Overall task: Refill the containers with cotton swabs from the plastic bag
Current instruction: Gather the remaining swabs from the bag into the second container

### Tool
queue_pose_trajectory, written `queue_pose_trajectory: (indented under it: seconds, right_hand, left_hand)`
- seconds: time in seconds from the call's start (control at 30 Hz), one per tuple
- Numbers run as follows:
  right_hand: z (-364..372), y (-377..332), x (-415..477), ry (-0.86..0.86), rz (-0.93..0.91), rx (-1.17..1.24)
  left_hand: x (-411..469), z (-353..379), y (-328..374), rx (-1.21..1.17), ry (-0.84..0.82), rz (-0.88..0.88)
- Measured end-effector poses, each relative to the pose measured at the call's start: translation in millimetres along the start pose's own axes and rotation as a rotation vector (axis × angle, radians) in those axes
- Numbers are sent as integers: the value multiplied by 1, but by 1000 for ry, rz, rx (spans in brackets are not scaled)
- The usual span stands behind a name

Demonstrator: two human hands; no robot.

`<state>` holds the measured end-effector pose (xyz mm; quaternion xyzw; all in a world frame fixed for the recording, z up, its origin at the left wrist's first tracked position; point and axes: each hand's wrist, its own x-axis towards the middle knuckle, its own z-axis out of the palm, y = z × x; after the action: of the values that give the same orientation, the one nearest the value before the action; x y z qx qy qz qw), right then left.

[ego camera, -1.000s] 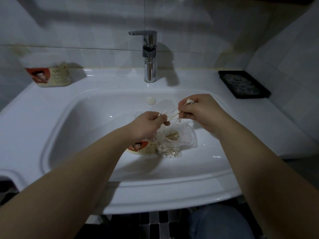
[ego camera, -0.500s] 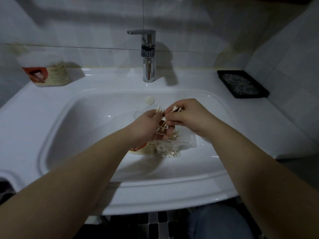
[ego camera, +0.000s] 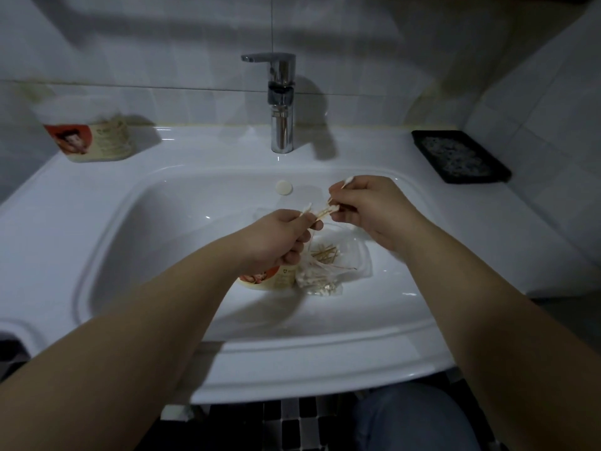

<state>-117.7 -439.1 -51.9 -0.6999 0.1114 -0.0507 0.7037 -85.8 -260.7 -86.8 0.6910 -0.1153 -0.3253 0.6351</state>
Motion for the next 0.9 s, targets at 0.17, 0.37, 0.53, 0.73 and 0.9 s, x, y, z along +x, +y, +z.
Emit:
queue_pose_trajectory:
  seconds: [0.17,0.37,0.53,0.73,0.9]
  right_hand:
    - [-7,0,6,144,-44,-107]
    - [5,8,0,-29,-53,-258]
    - [2,14,3,1,-125,-561]
    - [10,10,-4,-208,-132,-675]
    - [14,7,-11,-222,-230,-730]
  left_hand:
    - [1,-2,-1,-3,99,-10]
    - [-4,1,1,52,33,41]
    - [-6,5,-1,-35,-14,57]
    - [-4,4,0,-57,-25,23]
    - [-1,3,0,-183,6,-11]
